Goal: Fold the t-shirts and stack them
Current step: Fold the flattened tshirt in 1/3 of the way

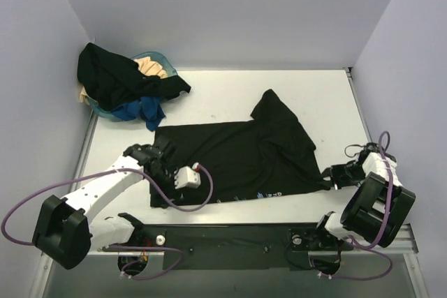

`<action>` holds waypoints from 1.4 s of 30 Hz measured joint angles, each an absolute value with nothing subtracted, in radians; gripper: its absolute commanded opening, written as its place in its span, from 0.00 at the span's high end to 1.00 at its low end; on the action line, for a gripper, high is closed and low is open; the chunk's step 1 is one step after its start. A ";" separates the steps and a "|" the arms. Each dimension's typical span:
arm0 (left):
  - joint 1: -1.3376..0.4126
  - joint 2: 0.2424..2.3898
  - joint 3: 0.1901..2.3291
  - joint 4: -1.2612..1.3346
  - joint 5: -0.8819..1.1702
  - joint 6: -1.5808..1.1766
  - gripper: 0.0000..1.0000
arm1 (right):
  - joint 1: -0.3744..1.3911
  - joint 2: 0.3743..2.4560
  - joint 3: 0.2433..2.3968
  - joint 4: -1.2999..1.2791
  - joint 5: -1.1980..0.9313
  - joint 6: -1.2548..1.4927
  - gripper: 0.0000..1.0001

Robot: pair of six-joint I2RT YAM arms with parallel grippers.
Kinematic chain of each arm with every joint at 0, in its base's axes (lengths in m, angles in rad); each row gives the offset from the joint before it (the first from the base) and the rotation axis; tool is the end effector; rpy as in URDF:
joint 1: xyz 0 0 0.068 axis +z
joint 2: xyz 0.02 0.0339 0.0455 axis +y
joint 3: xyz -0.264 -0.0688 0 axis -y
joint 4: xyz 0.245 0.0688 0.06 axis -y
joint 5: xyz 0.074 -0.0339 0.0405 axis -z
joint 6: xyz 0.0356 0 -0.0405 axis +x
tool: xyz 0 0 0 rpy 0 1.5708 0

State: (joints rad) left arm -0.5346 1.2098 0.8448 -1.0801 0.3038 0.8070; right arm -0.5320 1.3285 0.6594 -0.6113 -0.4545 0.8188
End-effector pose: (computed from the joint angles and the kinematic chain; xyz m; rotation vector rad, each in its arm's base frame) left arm 0.1586 -0.1063 0.2220 1.8543 2.2910 -0.4218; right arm 0.1944 -0.0963 0.1633 1.6989 2.2742 0.7086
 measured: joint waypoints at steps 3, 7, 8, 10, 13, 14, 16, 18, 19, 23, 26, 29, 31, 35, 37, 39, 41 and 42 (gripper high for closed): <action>-0.535 1.160 0.706 -1.034 0.252 0.856 0.20 | -0.607 1.338 0.614 -0.609 -0.455 0.822 1.00; -0.535 1.147 0.602 -0.919 0.184 0.895 0.28 | -0.683 1.355 0.589 -0.628 -0.462 0.813 1.00; -0.536 1.147 0.585 -0.898 0.177 0.899 0.42 | -0.701 1.355 0.588 -0.641 -0.462 0.806 1.00; -0.551 1.147 0.550 -0.845 0.150 0.905 0.66 | -0.732 1.356 0.591 -0.671 -0.463 0.784 1.00; -0.577 1.148 0.547 -0.794 0.124 0.894 1.00 | -0.778 1.377 0.614 -0.737 -0.461 0.742 1.00; -0.587 1.150 0.547 -0.782 0.115 0.891 1.00 | -0.794 1.395 0.631 -0.762 -0.459 0.722 1.00; -0.604 1.150 0.548 -0.781 0.097 0.896 1.00 | -0.818 1.426 0.665 -0.801 -0.450 0.683 1.00; -0.613 1.151 0.549 -0.784 0.081 0.900 1.00 | -0.850 1.460 0.714 -0.854 -0.432 0.636 1.00; -0.614 1.151 0.550 -0.786 0.076 0.903 1.00 | -0.867 1.479 0.742 -0.879 -0.418 0.611 1.00; -0.612 1.149 0.556 -0.805 0.060 0.923 1.00 | -0.921 1.539 0.824 -0.965 -0.364 0.515 1.00; -0.612 1.148 0.575 -0.837 0.060 0.948 1.00 | -0.937 1.574 0.839 -1.015 -0.318 0.465 1.00; -0.619 1.148 0.591 -0.857 0.059 0.967 1.00 | -0.939 1.601 0.847 -1.055 -0.274 0.440 0.99; -0.636 1.150 0.598 -0.868 0.057 0.979 0.70 | -0.939 1.616 0.847 -1.063 -0.246 0.439 0.70; -0.681 1.174 0.619 -0.904 0.049 0.994 0.37 | -0.942 1.636 0.856 -1.070 -0.198 0.429 0.58; -0.686 1.187 0.644 -0.941 0.053 0.989 0.36 | -0.943 1.644 0.876 -1.074 -0.186 0.424 0.57; -0.684 1.198 0.688 -0.991 0.065 0.989 0.36 | -0.943 1.645 0.921 -1.079 -0.178 0.426 0.56; -0.663 1.207 0.747 -1.044 0.088 0.998 0.36 | -0.926 1.641 0.998 -1.077 -0.168 0.434 0.55; -0.641 1.213 0.781 -1.067 0.101 1.002 0.36 | -0.908 1.636 1.048 -1.072 -0.155 0.437 0.55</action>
